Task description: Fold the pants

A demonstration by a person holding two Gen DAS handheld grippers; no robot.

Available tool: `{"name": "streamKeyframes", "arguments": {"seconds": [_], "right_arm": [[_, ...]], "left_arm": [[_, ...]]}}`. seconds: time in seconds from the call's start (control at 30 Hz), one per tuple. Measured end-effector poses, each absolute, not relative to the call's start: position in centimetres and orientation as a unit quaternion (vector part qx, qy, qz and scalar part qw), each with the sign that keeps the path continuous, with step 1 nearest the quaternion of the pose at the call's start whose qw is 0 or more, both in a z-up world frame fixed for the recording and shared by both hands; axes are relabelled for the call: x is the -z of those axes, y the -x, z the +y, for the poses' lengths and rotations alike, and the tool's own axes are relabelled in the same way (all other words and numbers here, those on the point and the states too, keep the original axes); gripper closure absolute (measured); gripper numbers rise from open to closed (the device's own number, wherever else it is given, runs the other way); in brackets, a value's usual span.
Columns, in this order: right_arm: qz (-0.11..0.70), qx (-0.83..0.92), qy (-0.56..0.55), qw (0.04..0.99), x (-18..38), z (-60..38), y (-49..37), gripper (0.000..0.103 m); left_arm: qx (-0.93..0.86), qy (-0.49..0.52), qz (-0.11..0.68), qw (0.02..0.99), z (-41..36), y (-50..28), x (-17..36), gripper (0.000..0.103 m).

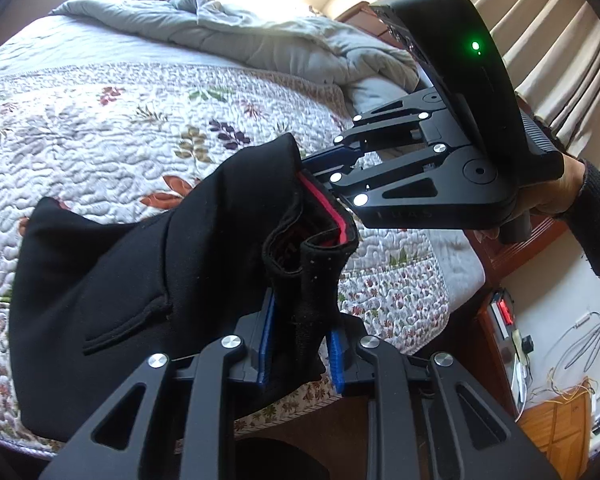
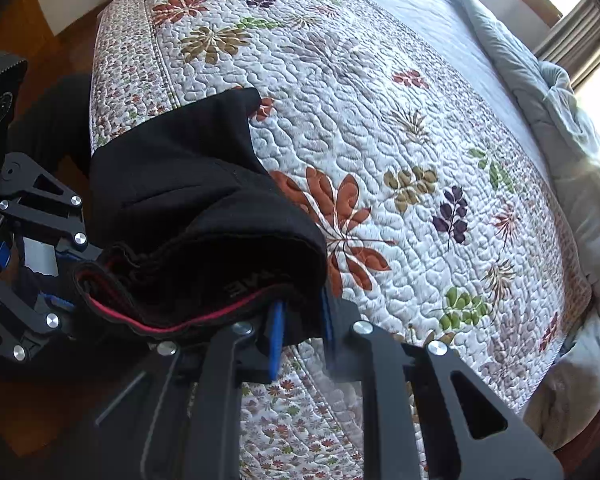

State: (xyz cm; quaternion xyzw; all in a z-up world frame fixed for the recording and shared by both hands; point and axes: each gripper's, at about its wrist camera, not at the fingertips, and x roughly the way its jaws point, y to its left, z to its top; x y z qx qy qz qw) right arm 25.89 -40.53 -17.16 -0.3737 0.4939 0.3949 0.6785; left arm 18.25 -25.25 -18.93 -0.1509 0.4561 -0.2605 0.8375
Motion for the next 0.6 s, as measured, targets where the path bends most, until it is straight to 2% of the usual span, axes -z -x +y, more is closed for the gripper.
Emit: {"name": "streamKeyframes", "arguments": {"seconds": [0.6], "right_arm": [[0.507, -0.384, 0.341, 0.692, 21.0, -43.1, -25.6, 0.088]], "left_arm": [[0.266, 0.131, 0.492, 0.819, -27.3, -18.9, 21.8, 0.080]]}}
